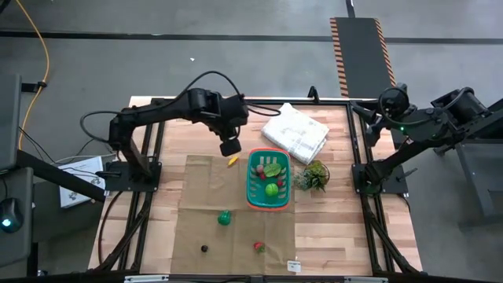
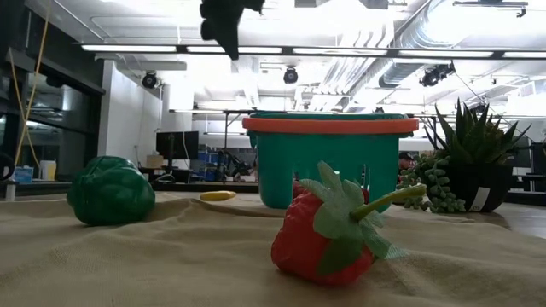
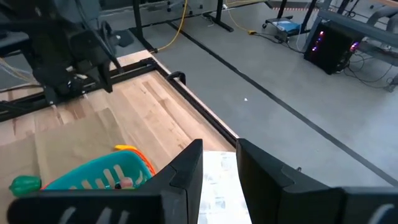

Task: Pick and placing Produce into tupperware
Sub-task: Put the yellow corn into the blue basket

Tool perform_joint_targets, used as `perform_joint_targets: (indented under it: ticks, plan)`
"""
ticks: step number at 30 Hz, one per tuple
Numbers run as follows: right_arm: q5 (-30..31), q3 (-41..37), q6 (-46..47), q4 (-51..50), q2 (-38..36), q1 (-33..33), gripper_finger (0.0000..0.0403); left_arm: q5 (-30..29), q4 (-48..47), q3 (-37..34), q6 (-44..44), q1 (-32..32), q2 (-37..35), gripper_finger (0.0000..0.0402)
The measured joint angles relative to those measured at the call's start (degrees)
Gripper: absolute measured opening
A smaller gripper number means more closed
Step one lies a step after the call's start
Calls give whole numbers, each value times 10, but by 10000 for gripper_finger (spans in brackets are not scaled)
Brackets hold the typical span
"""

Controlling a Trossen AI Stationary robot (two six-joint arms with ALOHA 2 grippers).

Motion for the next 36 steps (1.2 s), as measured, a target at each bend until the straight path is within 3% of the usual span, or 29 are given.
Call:
perform_joint_targets:
  ticks: [6,10,18,23,30,36]
  plan:
    - [12,0,6,0,0,0,89,-33,-27,-2,-19,0,-46,0]
    - [16,0,16,0,1,0,89,-46,-16,-50,-41,0,-96,0]
    - [31,0,19,0,3,0,89,-45,124,-291,-137,-1,-244,1]
    - [39,0,19,1,9,0,89,10,279,-465,-237,-1,-319,1]
    - [40,0,21,3,15,0,89,60,423,-636,-340,-1,-328,3]
    - [40,0,31,3,20,0,89,61,516,-696,-358,-1,-323,3]
